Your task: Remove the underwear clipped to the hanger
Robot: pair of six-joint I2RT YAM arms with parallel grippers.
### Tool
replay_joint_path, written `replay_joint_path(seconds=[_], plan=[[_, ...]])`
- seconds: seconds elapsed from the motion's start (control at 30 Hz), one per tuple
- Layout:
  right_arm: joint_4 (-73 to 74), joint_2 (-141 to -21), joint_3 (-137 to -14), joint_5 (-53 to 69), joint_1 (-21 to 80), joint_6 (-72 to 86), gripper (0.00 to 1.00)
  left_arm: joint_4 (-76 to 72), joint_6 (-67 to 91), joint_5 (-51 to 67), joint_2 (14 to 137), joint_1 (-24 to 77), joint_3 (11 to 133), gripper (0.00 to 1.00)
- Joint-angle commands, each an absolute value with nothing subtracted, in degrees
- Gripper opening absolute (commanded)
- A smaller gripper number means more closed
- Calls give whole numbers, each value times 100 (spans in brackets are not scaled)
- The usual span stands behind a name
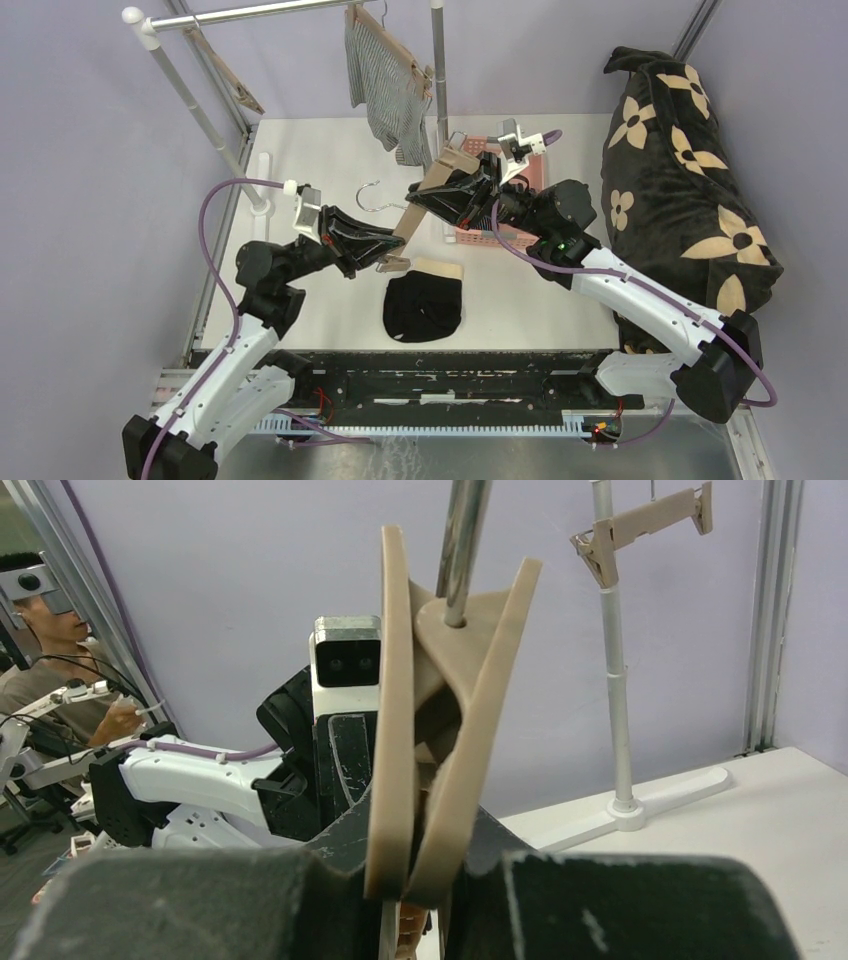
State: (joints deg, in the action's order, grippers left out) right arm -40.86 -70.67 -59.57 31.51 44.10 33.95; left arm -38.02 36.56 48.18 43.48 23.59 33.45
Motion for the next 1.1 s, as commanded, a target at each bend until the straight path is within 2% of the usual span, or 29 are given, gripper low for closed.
replay_joint_path(seconds=[0.0, 0.1, 0.13, 0.17, 0.27, 0.37, 0.53, 0.63, 0.8, 1.07], plan=[[-4159, -7070, -6232, 2936, 4446, 3089, 19, -3499, 3706, 4853, 4172, 2460, 3636, 3], [-4028, -7000, -6116, 2905, 4447, 2977, 69, -3036, 3606, 4813, 4008, 2461, 3968, 3], [-3995, -6975, -6088, 2926, 4447, 2937, 90, -2884, 3584, 4804, 3950, 2459, 4080, 3], [-3957, -6965, -6069, 2954, 4448, 2916, 99, -2679, 3548, 4783, 3898, 2456, 4211, 3], [-3718, -6916, -6044, 3009, 4456, 2804, 100, -1752, 3271, 4564, 3741, 2459, 4621, 3], [-3416, -6703, -5834, 2818, 4462, 2536, 100, -74, 2532, 3830, 3506, 2460, 5266, 3], [-2467, -6089, -5381, 2164, 4476, 1996, 100, 2829, 1527, 1681, 3558, 2461, 6697, 3], [-1418, -5677, -5231, 1418, 4598, 1664, 100, 3990, 1255, 661, 3862, 2461, 7390, 3], [-23, -5513, -4917, 309, 5091, 1416, 100, 5142, 906, -227, 4464, 2461, 8107, 3], [513, -6502, -4506, -1351, 6110, 1261, 100, 5892, 483, -1060, 5830, 2459, 9483, 3]])
